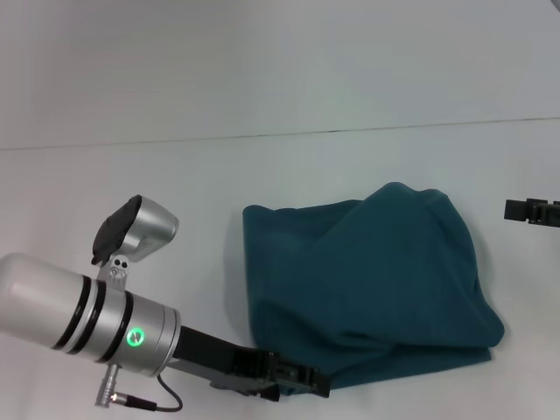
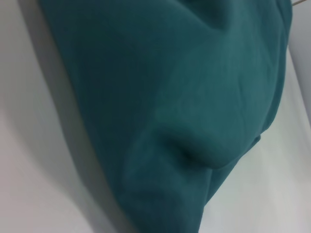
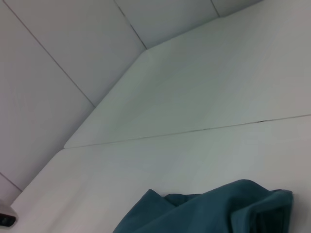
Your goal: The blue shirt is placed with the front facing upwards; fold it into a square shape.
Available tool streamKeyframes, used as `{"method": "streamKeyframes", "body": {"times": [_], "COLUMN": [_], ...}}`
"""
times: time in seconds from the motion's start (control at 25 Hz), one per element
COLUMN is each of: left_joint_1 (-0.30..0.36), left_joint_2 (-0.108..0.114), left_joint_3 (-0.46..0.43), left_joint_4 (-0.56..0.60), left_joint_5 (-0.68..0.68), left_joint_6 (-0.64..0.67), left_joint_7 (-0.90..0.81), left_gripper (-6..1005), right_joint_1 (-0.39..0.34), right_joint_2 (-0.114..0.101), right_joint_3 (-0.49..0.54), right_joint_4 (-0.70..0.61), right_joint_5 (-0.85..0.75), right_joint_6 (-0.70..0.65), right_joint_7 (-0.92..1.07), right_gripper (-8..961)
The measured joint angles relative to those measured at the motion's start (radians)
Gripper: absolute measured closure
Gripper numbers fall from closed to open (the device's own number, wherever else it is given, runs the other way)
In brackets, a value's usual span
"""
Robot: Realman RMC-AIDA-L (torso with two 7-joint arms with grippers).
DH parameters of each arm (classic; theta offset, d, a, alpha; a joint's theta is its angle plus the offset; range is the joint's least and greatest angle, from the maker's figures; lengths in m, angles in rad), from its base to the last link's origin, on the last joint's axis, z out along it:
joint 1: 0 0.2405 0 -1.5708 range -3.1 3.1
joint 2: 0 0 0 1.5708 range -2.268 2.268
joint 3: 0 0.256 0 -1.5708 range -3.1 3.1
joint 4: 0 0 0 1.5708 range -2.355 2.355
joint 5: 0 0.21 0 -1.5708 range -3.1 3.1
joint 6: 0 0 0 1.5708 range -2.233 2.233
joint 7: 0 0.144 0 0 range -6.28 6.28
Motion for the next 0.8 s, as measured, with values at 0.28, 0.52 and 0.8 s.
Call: {"method": "streamKeyframes", "body": {"times": [0.28, 0.52, 0.8], "left_joint_1": [-0.002, -0.007, -0.021], "left_joint_2": [0.004, 0.004, 0.003], "left_joint_3": [0.017, 0.020, 0.020], "left_joint_4": [0.001, 0.001, -0.003], "left_joint_5": [0.007, 0.023, 0.024], "left_joint_6": [0.000, 0.002, -0.007], "left_joint_7": [-0.006, -0.008, -0.009], "left_gripper": [66, 67, 69], "right_joint_1": [0.000, 0.000, 0.000], "right_joint_2": [0.000, 0.002, 0.002], "right_joint_3": [0.000, 0.000, 0.000], "right_joint_4": [0.000, 0.000, 0.001], "right_joint_5": [-0.001, -0.001, 0.000], "right_joint_6": [0.000, -0.001, -0.002], "right_joint_7": [0.000, 0.000, 0.000], "right_gripper": [174, 175, 175]}}
